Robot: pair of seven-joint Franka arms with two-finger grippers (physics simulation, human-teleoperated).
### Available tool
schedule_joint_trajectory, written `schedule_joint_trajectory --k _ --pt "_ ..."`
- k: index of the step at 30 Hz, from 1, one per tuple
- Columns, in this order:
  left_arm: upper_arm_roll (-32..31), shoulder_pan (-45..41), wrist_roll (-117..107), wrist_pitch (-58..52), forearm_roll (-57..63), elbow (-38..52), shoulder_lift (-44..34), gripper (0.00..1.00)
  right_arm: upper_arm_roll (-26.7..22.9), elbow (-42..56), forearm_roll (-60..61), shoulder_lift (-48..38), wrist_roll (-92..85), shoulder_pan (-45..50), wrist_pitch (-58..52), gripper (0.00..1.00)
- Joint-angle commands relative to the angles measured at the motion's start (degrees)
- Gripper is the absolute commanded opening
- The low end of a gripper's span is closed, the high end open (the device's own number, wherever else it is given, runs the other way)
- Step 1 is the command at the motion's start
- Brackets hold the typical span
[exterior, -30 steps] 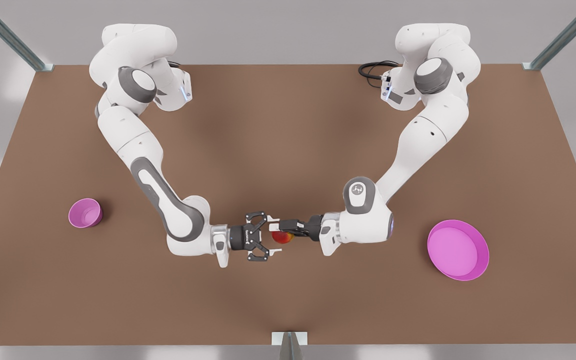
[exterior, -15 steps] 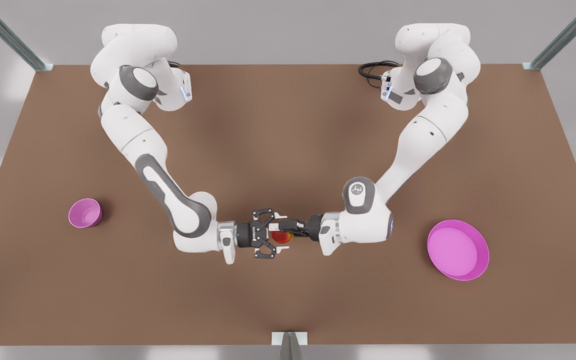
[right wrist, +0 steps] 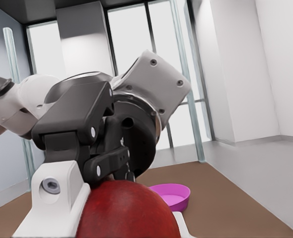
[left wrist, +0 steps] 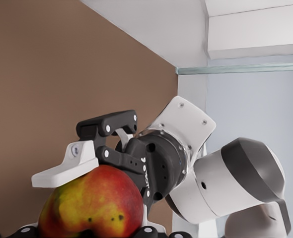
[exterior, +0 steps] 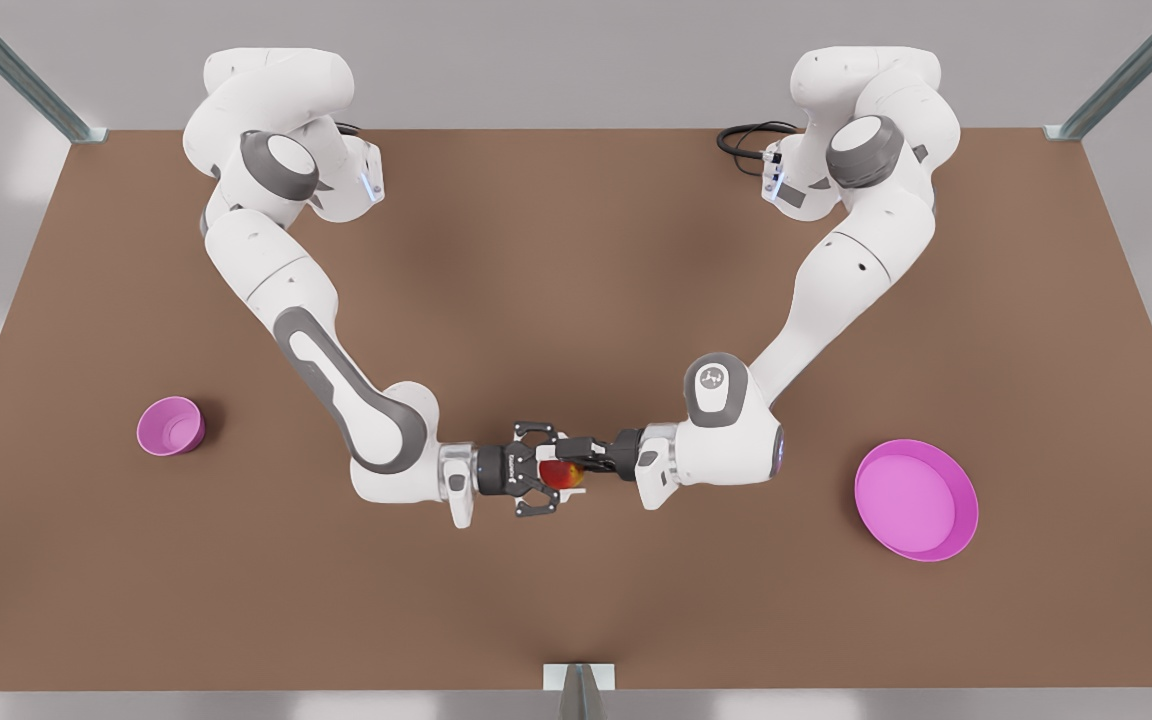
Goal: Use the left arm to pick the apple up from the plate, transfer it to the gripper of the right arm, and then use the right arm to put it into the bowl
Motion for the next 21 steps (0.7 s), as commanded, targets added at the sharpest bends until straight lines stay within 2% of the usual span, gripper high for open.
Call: schedule_joint_trajectory --k 1,2,11,17,18,19,20,21 --pt "-0.03 0.0 0.52 -0.05 0.03 0.02 -0.11 0.92 0.04 -0.05 -0.05 -0.11 -0.57 -0.07 -0.2 0.76" --pt "-0.03 0.0 0.52 -0.05 -0.06 0.02 -0.11 1.0 0.04 -0.05 -0.05 -0.11 -0.57 -0.16 -0.29 0.76" --pt "-0.12 0.7 -0.1 -0.14 -0.23 0.02 -0.37 1.0 -0.04 -1.19 -1.28 -0.37 -1.01 -3.14 -3.19 0.76" --pt "-1.61 7.03 0.08 -5.85 -0.23 -0.24 -0.72 1.0 -0.4 -2.86 -4.7 -0.72 -0.13 -6.66 -6.18 0.76" --pt "-1.79 7.99 -0.01 -7.95 0.03 -0.24 -1.24 1.0 -0.48 -2.86 -6.46 -0.72 0.22 -7.27 -6.97 0.76" --pt "-1.0 11.41 -10.85 -16.97 1.51 0.02 -2.39 1.0 -0.57 -3.3 -8.65 -0.72 0.92 -7.71 -7.06 0.76" --pt "-1.35 12.04 -13.63 -24.54 12.45 0.63 -3.61 1.0 -0.83 -3.3 -10.85 -0.72 2.76 -7.98 -7.06 0.76" --pt "-1.44 13.71 -18.73 -36.25 27.61 1.86 -8.01 1.0 -1.71 -2.69 -19.01 -0.72 8.12 -8.77 -7.23 0.76"
